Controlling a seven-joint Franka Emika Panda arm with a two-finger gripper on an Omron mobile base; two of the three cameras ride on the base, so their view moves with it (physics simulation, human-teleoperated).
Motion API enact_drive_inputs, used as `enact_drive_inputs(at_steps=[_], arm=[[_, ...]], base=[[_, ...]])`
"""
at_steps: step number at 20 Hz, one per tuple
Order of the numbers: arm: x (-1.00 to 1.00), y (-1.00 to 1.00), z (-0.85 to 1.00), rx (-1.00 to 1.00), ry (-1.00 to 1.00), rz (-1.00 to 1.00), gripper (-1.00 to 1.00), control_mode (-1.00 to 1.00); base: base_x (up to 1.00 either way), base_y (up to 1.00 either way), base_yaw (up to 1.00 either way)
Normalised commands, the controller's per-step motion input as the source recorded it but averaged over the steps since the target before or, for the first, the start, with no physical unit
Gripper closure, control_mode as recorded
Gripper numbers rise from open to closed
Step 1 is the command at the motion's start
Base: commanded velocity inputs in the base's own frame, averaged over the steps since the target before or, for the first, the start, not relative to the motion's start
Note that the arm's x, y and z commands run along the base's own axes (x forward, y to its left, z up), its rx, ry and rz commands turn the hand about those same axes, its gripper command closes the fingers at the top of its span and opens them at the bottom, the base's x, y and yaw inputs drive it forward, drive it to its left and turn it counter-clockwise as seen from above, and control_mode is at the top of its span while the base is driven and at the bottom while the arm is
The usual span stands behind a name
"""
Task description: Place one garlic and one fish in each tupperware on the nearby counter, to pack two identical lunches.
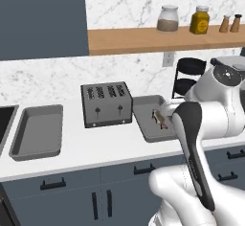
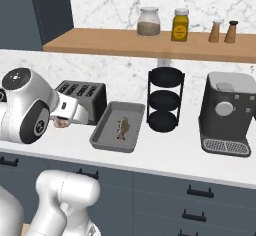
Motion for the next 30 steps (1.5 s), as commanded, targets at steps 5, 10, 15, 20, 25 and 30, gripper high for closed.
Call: enact_drive_inputs(at_steps=[5, 10, 15, 20, 25, 30], arm=[[0.48, -0.41, -0.53, 0.00, -0.01, 0.00, 1.00, -1.00], [0.97, -0.03, -0.64, 0.05, 0.00, 0.00, 1.00, -1.00], [0.99, 0.00, -0.36, 0.06, 0.06, 0.00, 1.00, -1.00], [0.61, 0.00, -0.26, 0.00, 0.02, 0.00, 1.00, -1.00], [0.39, -0.02, -0.37, 0.00, 0.00, 0.00, 1.00, -1.00], [0.21, -0.06, -0.47, 0.00, 0.00, 0.00, 1.00, -1.00]], base=[[0.00, 0.00, 0.00], [0.00, 0.00, 0.00], [0.00, 0.00, 0.00], [0.00, 0.00, 0.00], [0.00, 0.00, 0.00], [0.00, 0.00, 0.00]])
